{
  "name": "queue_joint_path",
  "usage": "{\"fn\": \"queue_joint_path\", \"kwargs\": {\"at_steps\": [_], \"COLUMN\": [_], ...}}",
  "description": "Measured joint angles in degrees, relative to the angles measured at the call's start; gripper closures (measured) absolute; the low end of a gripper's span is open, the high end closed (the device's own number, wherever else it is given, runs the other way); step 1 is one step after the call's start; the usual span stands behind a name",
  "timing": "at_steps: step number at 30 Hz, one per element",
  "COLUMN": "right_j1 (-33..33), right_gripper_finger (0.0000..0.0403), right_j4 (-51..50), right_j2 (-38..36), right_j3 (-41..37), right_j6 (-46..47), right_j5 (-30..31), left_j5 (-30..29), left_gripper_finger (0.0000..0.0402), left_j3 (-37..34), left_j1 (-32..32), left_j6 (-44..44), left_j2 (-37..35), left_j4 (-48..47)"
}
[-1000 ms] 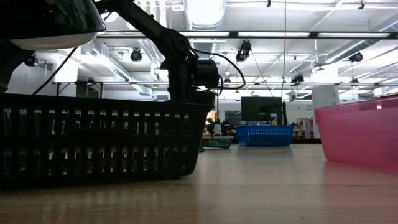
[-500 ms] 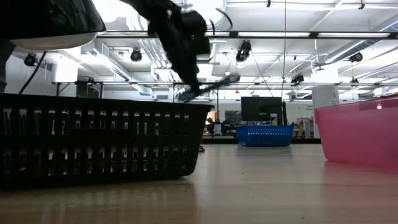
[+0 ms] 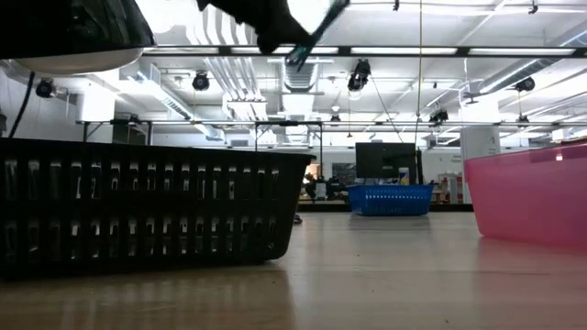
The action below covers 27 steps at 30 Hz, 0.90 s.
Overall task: Pick and place items into bin
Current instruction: Put the blue charger cable into the pink bin
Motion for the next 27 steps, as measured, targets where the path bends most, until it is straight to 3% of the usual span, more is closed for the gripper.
{"fn": "queue_joint_path", "kwargs": {"at_steps": [7,12,17,23,27], "right_j1": [-0.01,-0.01,0.0,-0.04,-0.12], "right_gripper_finger": [0.0344,0.0344,0.0342,0.0293,0.0242], "right_j4": [0.06,0.07,0.13,0.22,0.46], "right_j2": [0.38,0.46,0.46,1.14,2.52], "right_j3": [0.0,0.0,0.0,-0.02,-0.07], "right_j6": [-0.94,-1.07,-1.07,-0.84,-0.6], "right_j5": [-0.02,-0.02,-0.06,-1.77,-1.56], "left_j5": [6.1,15.11,18.58,20.55,20.38], "left_gripper_finger": [0.04,0.04,0.04,0.04,0.04], "left_j3": [-4.76,-11.92,-19.73,-28.02,-30.16], "left_j1": [1.87,3.09,3.3,3.28,3.31], "left_j6": [-5.45,-12.85,-17.02,-26.32,-28.25], "left_j2": [-3.77,-5.98,-7.82,-8.66,-8.56], "left_j4": [10.37,23.64,36.26,52.78,55.91]}}
